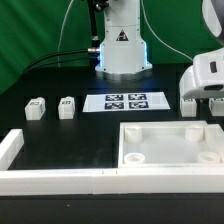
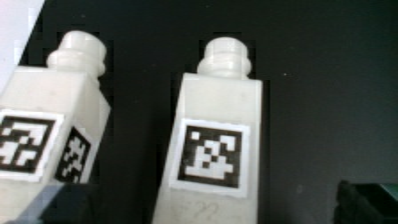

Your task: Assemble one leg

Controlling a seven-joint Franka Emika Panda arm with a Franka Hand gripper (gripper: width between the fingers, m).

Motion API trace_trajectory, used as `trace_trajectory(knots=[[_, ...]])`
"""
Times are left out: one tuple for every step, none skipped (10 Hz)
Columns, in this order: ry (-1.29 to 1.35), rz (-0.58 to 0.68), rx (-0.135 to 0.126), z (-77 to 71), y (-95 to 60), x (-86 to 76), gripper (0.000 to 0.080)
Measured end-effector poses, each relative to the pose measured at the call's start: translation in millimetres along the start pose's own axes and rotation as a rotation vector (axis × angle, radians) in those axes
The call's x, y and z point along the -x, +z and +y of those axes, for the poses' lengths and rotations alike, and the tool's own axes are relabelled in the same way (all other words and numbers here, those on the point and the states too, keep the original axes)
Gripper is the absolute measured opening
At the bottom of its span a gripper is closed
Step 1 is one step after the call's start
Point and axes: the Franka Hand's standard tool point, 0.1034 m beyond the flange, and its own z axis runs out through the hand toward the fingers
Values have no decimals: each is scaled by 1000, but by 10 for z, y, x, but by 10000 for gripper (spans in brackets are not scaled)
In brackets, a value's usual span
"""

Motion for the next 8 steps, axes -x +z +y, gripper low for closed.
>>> trace_trajectory(knots=[[2, 4, -2, 10, 35, -27, 649], [3, 2, -2, 17, 60, -29, 649], [4, 2, -4, 41, 75, -36, 649], [9, 6, -5, 65, 84, -49, 649], [10, 7, -5, 65, 90, -52, 649], [12, 7, -5, 61, 92, -50, 649], [13, 7, -4, 55, 93, -48, 522], [14, 7, -4, 57, 93, -48, 366]])
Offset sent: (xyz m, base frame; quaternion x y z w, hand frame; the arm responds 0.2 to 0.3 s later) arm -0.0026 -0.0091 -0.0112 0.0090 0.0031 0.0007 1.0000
